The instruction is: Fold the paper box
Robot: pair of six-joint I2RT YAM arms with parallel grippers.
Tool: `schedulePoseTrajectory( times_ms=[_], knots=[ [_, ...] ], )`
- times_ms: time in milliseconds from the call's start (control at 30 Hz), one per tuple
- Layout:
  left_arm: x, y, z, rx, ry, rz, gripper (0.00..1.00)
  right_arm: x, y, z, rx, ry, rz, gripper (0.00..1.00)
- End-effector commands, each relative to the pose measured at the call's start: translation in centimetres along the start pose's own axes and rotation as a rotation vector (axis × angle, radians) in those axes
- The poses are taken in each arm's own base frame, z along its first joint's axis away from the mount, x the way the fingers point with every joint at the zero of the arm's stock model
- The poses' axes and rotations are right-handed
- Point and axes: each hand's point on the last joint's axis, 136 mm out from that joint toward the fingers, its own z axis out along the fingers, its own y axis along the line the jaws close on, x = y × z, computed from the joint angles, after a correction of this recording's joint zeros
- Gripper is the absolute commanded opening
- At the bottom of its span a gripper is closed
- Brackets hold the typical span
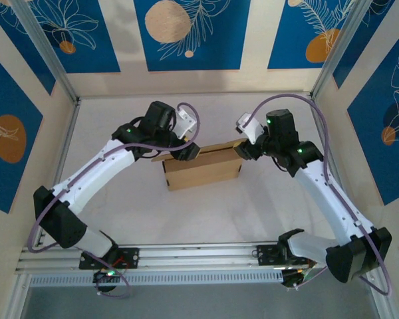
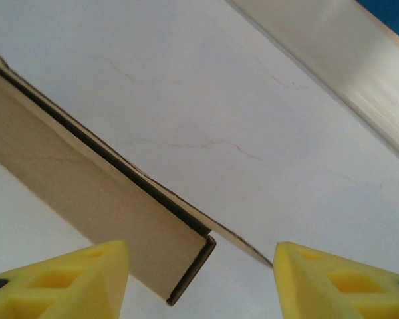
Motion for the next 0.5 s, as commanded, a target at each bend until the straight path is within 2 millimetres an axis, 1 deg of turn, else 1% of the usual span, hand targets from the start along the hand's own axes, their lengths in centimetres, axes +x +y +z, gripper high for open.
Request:
schedulePoseTrajectory(
  times_ms=[0, 133, 233, 333, 400, 433, 467],
  knots=[
    [0.4, 0.0, 0.6, 0.01, 0.073, 0.225, 0.64, -1.1, -0.4, 0.7, -0.019, -0.009, -0.148, 0.6],
    [1.8, 0.0, 1.8, 0.021, 0.166, 0.285, 0.61, -1.6, -1.2, 0.4, -0.006, -0.019, -0.114, 0.59],
    [2.7, -0.6, 2.5, 0.063, 0.179, 0.31, 0.6, -1.2, -1.8, 0.4, 0.011, -0.007, -0.109, 0.59],
    [3.1, -0.4, 3.8, 0.071, 0.185, 0.334, 0.59, -1.2, -1.9, 0.0, 0.016, -0.023, -0.103, 0.59],
    [3.0, -0.2, 4.7, 0.083, 0.199, 0.337, 0.54, -1.1, -2.0, -0.2, 0.023, -0.02, -0.101, 0.59],
    [2.9, -0.2, 5.1, 0.09, 0.21, 0.331, 0.49, -1.0, -2.1, -0.3, 0.031, -0.016, -0.105, 0.58],
    [2.7, -0.3, 5.3, 0.105, 0.218, 0.327, 0.39, -0.9, -2.1, -0.5, 0.033, -0.014, -0.112, 0.57]
  ],
)
